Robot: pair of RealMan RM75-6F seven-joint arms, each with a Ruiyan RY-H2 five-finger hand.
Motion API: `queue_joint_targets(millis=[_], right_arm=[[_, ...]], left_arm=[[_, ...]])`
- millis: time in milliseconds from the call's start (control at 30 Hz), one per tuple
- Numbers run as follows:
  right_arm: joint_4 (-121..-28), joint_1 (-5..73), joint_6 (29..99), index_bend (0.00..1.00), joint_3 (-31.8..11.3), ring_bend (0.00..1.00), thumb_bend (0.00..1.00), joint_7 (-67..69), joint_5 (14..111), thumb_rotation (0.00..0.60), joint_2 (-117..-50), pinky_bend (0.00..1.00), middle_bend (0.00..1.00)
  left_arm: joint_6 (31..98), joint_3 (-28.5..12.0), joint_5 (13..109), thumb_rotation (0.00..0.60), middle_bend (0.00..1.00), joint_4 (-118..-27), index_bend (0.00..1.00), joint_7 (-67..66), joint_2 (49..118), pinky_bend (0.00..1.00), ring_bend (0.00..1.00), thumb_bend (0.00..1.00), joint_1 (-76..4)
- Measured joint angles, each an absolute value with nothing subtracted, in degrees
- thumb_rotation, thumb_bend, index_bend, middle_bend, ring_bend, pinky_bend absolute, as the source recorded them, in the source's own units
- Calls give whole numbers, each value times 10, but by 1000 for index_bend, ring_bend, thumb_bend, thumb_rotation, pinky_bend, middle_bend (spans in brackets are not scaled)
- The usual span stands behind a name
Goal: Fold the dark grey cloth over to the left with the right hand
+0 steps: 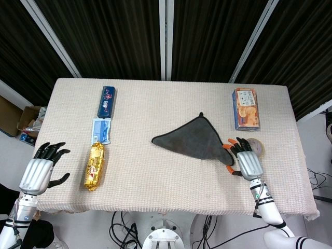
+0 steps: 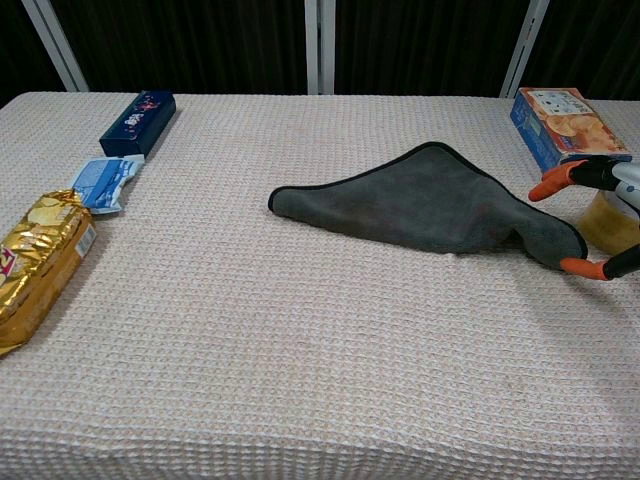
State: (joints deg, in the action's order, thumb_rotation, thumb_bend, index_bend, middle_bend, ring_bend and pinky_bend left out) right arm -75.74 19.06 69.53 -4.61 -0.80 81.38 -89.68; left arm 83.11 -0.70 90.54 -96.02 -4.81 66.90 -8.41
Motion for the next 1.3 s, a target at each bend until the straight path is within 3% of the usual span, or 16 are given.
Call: queue_joint_targets(millis=[400, 667, 867, 1067, 1300], right_arm=[[-683, 174, 736, 332, -38, 0, 176, 39, 836, 600, -954, 0, 144], [-629, 177, 742, 462, -43, 0, 180, 56, 838, 600, -997, 0, 191], [-592, 183, 742, 511, -50, 0, 397, 73, 839, 600, -1016, 0, 214], [-597, 187, 759, 526, -50, 0, 494, 65, 858, 600, -990, 0, 222], [-682, 195, 767, 527, -47, 0, 526, 29, 883, 600, -892, 0, 227]], left_arm=[[833, -1, 906, 600, 145, -972, 278, -54, 663, 119, 174, 187, -80], [836, 1, 901, 600, 145, -973, 284, -49, 658, 118, 174, 188, -75], [837, 1, 898, 600, 145, -968, 285, -43, 658, 118, 174, 188, -73], [836, 1, 896, 600, 145, -967, 285, -39, 655, 118, 174, 187, -72], [831, 0, 889, 600, 144, -965, 285, -36, 655, 119, 174, 187, -72]])
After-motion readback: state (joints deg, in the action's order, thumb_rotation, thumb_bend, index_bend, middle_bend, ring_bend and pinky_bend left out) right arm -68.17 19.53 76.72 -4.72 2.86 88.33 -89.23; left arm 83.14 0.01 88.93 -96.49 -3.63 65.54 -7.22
